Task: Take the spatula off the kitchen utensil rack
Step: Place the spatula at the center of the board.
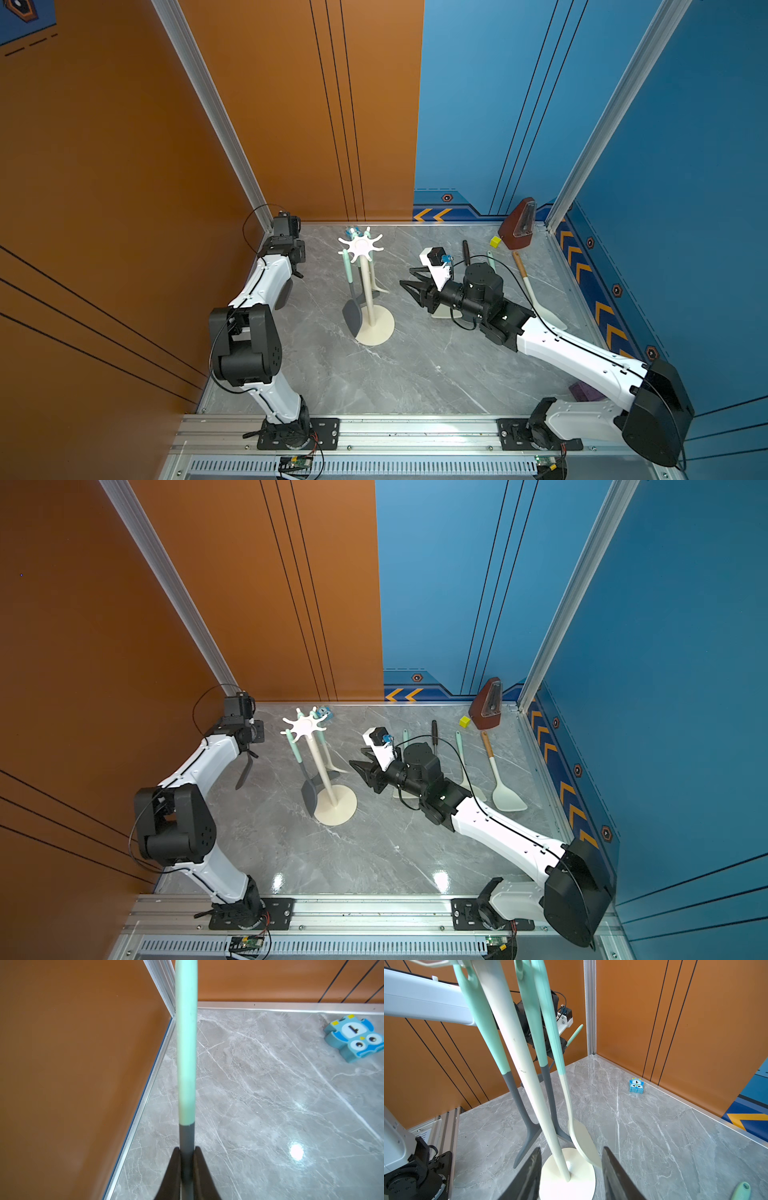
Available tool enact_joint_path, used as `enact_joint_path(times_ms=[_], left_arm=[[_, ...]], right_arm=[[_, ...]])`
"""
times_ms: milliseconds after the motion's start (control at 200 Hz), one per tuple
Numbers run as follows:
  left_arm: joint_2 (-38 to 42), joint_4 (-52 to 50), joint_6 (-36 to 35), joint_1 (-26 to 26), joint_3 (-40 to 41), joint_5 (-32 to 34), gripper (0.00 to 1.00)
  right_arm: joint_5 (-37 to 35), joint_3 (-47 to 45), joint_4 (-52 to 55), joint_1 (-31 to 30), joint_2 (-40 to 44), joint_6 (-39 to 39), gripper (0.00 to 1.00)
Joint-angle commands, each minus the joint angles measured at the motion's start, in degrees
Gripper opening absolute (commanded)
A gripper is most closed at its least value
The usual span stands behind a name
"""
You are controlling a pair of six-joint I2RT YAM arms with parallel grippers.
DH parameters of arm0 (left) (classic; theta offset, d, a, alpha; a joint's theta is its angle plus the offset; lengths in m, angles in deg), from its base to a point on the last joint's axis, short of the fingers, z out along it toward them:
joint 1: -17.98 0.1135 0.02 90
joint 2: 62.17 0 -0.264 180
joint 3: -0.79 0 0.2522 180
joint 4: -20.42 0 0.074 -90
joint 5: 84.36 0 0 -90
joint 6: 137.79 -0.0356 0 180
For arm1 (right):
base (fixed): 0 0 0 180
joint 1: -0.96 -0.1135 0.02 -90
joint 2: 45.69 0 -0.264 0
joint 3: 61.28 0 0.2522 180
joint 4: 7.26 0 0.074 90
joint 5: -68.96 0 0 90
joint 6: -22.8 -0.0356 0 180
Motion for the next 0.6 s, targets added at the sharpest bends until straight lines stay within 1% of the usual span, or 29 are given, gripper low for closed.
enact_joint_path(times_ms=[0,145,360,500,596], left_arm=[[-2.9,-3.6,-3.7,0.7,-3.6,-0.1,0.00],[-6.4,-5.9,-6.1,0.7,-6.0,3.4,0.00],[-10.1,-6.8,-9.3,1.0,-8.2,5.8,0.00],[-12.2,-7.8,-9.5,1.1,-8.6,7.6,0.00],[-12.8,-7.8,-9.4,1.2,-8.7,7.1,0.00]], right_arm=[[0.6,-1.1,-2.2,-0.2,0.8,-1.2,0.48],[0.4,-1.4,-2.4,-0.2,0.3,-1.4,0.48],[0.9,-1.0,-2.6,-0.2,-1.3,-1.9,0.48],[0.6,-1.1,-2.5,-0.1,-1.3,-2.1,0.48],[0.7,-1.2,-2.0,-0.2,-1.3,-2.1,0.48]])
